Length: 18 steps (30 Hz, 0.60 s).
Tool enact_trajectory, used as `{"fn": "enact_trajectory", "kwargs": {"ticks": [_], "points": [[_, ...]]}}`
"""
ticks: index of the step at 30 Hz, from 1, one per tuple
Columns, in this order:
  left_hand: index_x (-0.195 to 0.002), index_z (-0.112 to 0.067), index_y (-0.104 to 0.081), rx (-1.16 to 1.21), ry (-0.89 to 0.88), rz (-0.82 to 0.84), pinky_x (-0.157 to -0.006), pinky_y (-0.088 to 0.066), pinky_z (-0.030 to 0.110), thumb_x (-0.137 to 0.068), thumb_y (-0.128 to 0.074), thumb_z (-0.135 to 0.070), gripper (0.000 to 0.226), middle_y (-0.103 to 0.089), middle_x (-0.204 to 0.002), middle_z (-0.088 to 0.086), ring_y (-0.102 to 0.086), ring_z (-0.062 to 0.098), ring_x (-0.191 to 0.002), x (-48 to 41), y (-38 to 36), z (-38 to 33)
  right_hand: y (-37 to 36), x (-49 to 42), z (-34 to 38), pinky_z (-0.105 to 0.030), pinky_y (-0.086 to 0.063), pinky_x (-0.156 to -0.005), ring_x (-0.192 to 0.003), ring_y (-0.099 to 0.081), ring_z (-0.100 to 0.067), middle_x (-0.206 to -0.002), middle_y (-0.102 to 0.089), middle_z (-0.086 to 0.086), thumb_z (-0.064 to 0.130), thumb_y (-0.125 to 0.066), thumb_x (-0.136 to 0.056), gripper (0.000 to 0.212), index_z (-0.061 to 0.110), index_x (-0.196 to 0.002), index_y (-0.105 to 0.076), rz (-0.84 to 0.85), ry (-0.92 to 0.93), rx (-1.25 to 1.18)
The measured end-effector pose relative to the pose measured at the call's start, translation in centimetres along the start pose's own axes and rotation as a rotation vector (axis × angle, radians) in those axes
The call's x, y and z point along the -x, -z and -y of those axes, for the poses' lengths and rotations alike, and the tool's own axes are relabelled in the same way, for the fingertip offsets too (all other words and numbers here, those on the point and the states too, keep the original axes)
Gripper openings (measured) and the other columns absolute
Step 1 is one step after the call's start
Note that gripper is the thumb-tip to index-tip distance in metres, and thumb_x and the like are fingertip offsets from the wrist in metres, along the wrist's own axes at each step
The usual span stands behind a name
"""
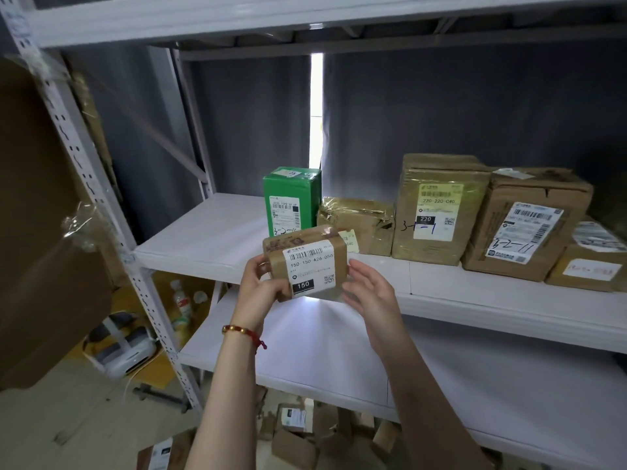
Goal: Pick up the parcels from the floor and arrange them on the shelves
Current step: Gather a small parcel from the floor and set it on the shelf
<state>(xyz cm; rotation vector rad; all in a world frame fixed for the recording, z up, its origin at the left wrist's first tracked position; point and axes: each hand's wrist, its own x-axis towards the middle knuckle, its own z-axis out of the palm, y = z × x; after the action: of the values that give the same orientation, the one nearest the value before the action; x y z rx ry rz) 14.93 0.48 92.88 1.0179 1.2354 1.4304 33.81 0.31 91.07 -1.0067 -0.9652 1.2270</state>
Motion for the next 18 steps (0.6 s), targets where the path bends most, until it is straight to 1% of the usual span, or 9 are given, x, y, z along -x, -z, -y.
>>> {"fn": "enact_trajectory", "kwargs": {"ticks": [3,4,6,8,10,12,14,16,18], "points": [[-0.114,-0.019,-0.056,-0.048,-0.001,0.094,-0.084,-0.054,0.052,-0.050,-0.057,0.000,0.067,-0.063,-0.122,0.007,-0.063,0.026,-0.097,-1.5,-1.1,-0.2,0.0,-1.1,0.3,-0.035,-0.052,-0.099,-0.118,-0.062,-0.017,-0.124,-0.066,-0.001,-0.007,-0.061,-0.086,0.044,0.023,-0.118,-0.061,-0.028,0.025,0.047],[-0.113,-0.020,-0.058,-0.067,-0.005,0.121,-0.082,-0.055,0.049,-0.051,-0.057,-0.001,0.065,-0.065,-0.120,0.006,-0.064,0.024,-0.099,-2.1,-1.5,-0.1,0.2,-1.4,0.3,-0.036,-0.051,-0.100,-0.118,-0.062,-0.017,-0.122,-0.067,0.000,-0.007,-0.062,-0.085,0.043,0.026,-0.113,-0.062,-0.048,0.032,0.059],[-0.112,-0.017,-0.064,-0.122,-0.017,0.172,-0.067,-0.056,0.030,-0.055,-0.057,0.002,0.060,-0.070,-0.111,0.004,-0.064,0.020,-0.096,-3.2,-2.2,0.2,0.6,-2.1,0.3,-0.038,-0.050,-0.102,-0.118,-0.062,-0.017,-0.120,-0.067,0.001,-0.006,-0.064,-0.082,0.042,0.029,-0.106,-0.063,-0.096,0.043,0.097],[-0.102,-0.012,-0.066,-0.168,-0.013,0.167,-0.061,-0.050,0.018,-0.066,-0.054,0.013,0.046,-0.071,-0.097,0.002,-0.062,0.018,-0.089,-4.2,-2.7,0.5,0.7,-2.6,0.3,-0.036,-0.049,-0.102,-0.117,-0.061,-0.016,-0.118,-0.066,0.002,-0.005,-0.066,-0.082,0.041,0.026,-0.108,-0.063,-0.114,0.044,0.130],[-0.097,-0.010,-0.063,-0.188,0.013,0.126,-0.065,-0.049,0.020,-0.072,-0.046,0.021,0.043,-0.069,-0.096,0.002,-0.061,0.021,-0.095,-5.4,-2.8,1.1,0.3,-3.1,0.3,-0.027,-0.049,-0.096,-0.113,-0.060,-0.011,-0.114,-0.065,0.005,-0.004,-0.066,-0.081,0.041,0.021,-0.114,-0.062,-0.104,0.044,0.185],[-0.104,-0.008,-0.061,-0.201,0.021,0.083,-0.070,-0.050,0.024,-0.073,-0.044,0.021,0.046,-0.067,-0.103,0.006,-0.059,0.024,-0.103,-6.7,-2.4,2.0,-0.6,-3.7,0.1,-0.017,-0.046,-0.086,-0.107,-0.059,-0.003,-0.113,-0.063,0.007,-0.004,-0.066,-0.081,0.044,0.015,-0.121,-0.061,-0.075,0.037,0.241],[-0.111,-0.011,-0.061,-0.252,-0.014,0.028,-0.080,-0.052,0.032,-0.076,-0.046,0.018,0.048,-0.066,-0.110,0.008,-0.059,0.025,-0.105,-7.9,-1.4,2.7,-1.7,-4.5,-0.4,-0.013,-0.044,-0.081,-0.104,-0.059,-0.001,-0.116,-0.062,0.005,-0.004,-0.066,-0.081,0.047,0.012,-0.125,-0.058,-0.042,0.008,0.275],[-0.116,-0.015,-0.062,-0.307,-0.055,-0.030,-0.091,-0.053,0.039,-0.080,-0.051,0.012,0.046,-0.067,-0.114,0.008,-0.060,0.024,-0.105,-8.7,-0.3,3.1,-3.0,-5.3,-1.2,-0.016,-0.046,-0.085,-0.104,-0.059,-0.002,-0.120,-0.062,0.002,-0.002,-0.067,-0.081,0.048,0.012,-0.126,-0.057,-0.010,-0.027,0.320],[-0.114,-0.014,-0.062,-0.354,-0.095,-0.108,-0.088,-0.051,0.034,-0.082,-0.053,0.011,0.042,-0.067,-0.114,0.010,-0.061,0.026,-0.105,-9.2,0.9,3.1,-4.7,-6.2,-2.1,-0.029,-0.049,-0.096,-0.107,-0.060,-0.009,-0.125,-0.063,-0.003,0.001,-0.068,-0.080,0.049,0.013,-0.126,-0.056,0.024,-0.059,0.359]]}}
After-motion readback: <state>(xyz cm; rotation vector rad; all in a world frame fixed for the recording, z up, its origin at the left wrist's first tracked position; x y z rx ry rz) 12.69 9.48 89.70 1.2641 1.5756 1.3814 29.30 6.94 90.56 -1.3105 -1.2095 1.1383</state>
